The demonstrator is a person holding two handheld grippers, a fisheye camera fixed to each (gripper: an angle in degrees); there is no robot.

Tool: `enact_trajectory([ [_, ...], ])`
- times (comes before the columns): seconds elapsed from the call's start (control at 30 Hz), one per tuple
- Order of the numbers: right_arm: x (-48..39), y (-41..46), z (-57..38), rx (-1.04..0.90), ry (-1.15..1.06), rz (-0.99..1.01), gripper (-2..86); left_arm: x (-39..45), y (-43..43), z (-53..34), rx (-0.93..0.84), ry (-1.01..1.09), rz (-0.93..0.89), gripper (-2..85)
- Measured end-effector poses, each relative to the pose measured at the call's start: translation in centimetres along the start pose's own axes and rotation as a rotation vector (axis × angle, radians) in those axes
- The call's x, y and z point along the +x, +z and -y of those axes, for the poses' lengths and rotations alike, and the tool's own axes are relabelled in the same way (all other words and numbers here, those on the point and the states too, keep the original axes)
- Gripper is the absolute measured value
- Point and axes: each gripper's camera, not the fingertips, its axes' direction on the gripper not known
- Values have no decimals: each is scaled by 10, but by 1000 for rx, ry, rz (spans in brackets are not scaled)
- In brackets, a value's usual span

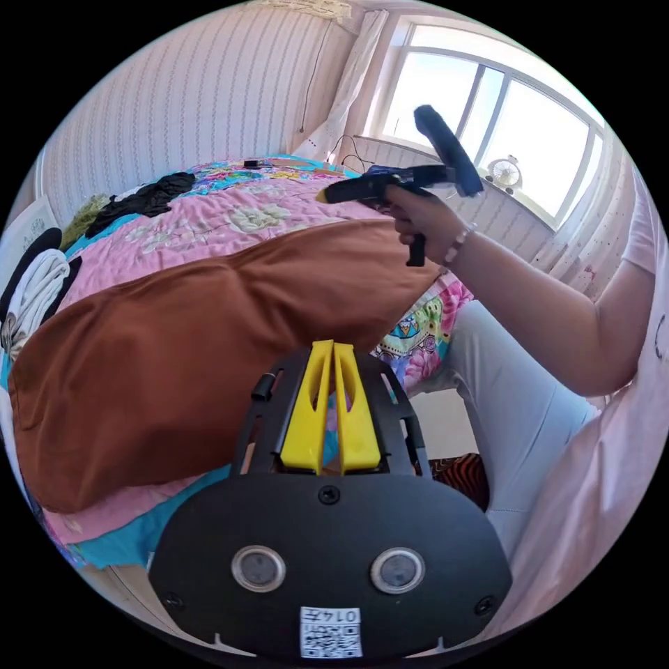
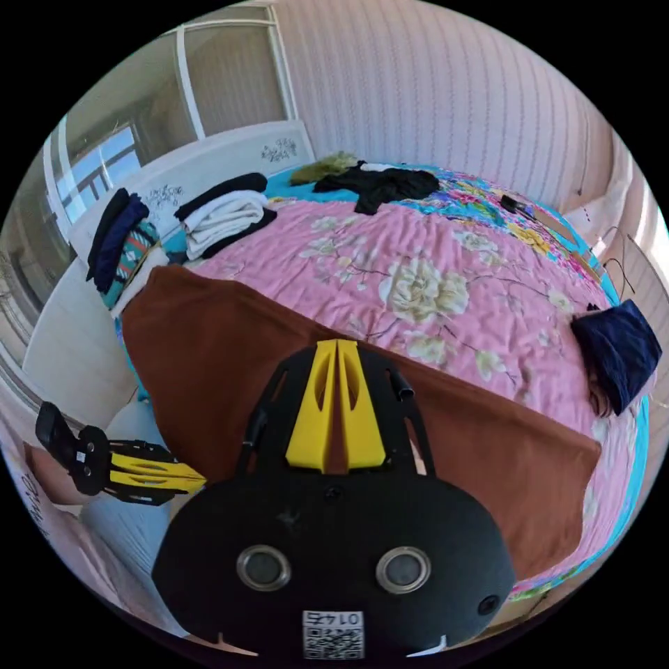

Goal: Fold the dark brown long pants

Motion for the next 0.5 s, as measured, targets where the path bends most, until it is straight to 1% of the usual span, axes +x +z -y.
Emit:
enact_trajectory([
  [0.03, 32, -31, -34, 74, 96, -86, 3, 7, 3, 9, 16, 23, 2, -7],
  [0.07, 48, -45, -51, 103, 145, -132, 5, 15, 7, 21, 36, 52, 8, -5],
  [0.13, 109, -98, -121, 223, 383, -284, 22, 27, 15, 43, 53, 105, 3, 1],
  [0.17, 122, -109, -138, 260, 445, -298, 28, 34, 23, 61, 53, 139, -7, 7],
  [0.23, 158, -140, -204, 348, 631, -320, 71, 42, 38, 89, 62, 148, -23, 18],
  [0.27, 163, -146, -221, 371, 682, -338, 76, 48, 48, 110, 75, 158, -43, 28],
  [0.33, 184, -162, -277, 482, 841, -361, 97, 59, 66, 143, 88, 179, -79, 45],
  [0.37, 191, -163, -286, 480, 868, -346, 107, 68, 80, 166, 96, 195, -109, 54],
  [0.43, 225, -159, -311, 352, 958, -259, 142, 86, 103, 201, 87, 245, -128, 64],
  [0.5, 247, -154, -331, 289, 1001, -182, 157, 106, 128, 233, 81, 303, -127, 79],
])
